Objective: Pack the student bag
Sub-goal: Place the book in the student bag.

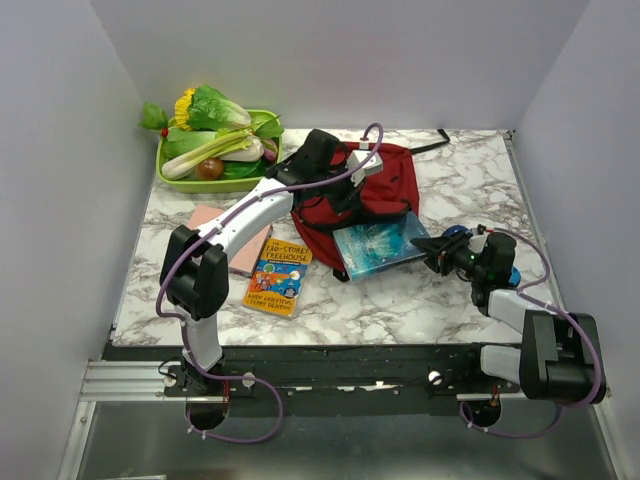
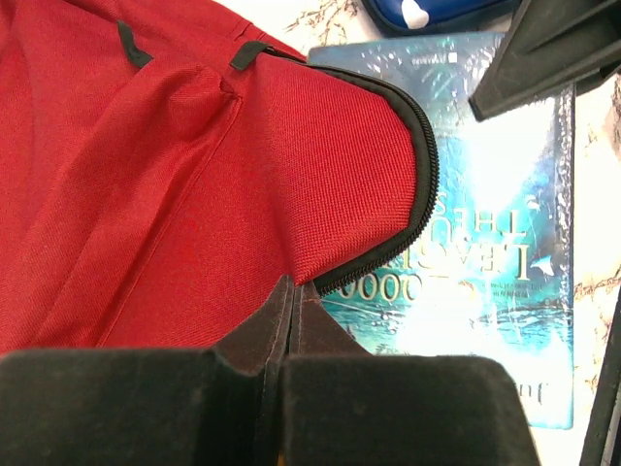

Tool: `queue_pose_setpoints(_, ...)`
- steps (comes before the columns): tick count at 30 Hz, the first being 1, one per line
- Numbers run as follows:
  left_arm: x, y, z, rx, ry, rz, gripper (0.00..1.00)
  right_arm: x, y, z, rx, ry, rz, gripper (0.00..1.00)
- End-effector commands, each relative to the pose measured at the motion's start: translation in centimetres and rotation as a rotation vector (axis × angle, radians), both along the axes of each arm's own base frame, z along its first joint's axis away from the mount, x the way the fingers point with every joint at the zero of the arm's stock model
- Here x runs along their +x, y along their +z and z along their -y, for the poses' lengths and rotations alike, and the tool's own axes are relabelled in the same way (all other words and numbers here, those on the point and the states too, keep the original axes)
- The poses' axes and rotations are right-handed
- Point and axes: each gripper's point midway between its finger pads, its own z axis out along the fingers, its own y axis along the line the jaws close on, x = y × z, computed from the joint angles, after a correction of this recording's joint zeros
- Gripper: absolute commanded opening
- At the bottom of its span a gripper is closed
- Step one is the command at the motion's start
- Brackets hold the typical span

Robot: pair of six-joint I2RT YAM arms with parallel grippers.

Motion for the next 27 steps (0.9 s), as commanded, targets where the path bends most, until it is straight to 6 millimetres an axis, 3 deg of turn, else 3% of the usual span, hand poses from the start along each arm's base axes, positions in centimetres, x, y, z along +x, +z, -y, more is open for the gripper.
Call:
queue_pose_setpoints(1, -1.9, 2.4, 0.7, -0.06, -0.052, 0.004, 0.0, 1.7, 5.2, 0.5, 0.093, -0.041, 0.191, 0.01)
queue_pose_setpoints(6, -2.2, 2.6, 1.0, -0.066, -0.053, -0.006, 0.0, 2.9, 5.6, 1.7, 0.112, -0.146, 0.231, 0.01)
queue_pose_setpoints(8, -2.1, 2.9, 1.2, -0.078, -0.045, -0.008, 0.0, 3.9, 4.9, 2.5, 0.075, -0.215, 0.192, 0.01)
queue_pose_setpoints(9, -2.1, 3.1, 1.5, -0.091, -0.048, -0.018, 0.0, 4.5, 6.0, 2.9, 0.038, -0.228, 0.233, 0.01)
queue_pose_setpoints(11, -2.2, 4.0, 2.2, -0.131, -0.042, -0.048, 0.0, 5.6, 5.8, 3.7, 0.001, -0.295, 0.211, 0.01)
queue_pose_setpoints(12, -2.6, 4.3, 2.6, -0.148, -0.053, -0.068, 0.0, 6.4, 6.9, 3.8, -0.011, -0.31, 0.239, 0.01)
queue_pose_setpoints(17, -3.6, 6.5, 4.5, -0.246, -0.1, -0.159, 0.0, 9.2, 8.9, 3.7, -0.092, -0.339, 0.252, 0.01)
queue_pose_setpoints(21, -4.5, 8.0, 5.5, -0.314, -0.136, -0.236, 0.0, 9.9, 9.9, 3.9, -0.181, -0.363, 0.257, 0.01)
queue_pose_setpoints(22, -4.6, 8.0, 5.8, -0.321, -0.142, -0.246, 0.0, 9.5, 9.3, 2.6, -0.191, -0.332, 0.229, 0.01)
queue_pose_setpoints(27, -4.1, 6.7, 6.6, -0.319, -0.141, -0.276, 0.0, 8.4, 7.9, 0.7, -0.254, -0.29, 0.178, 0.01)
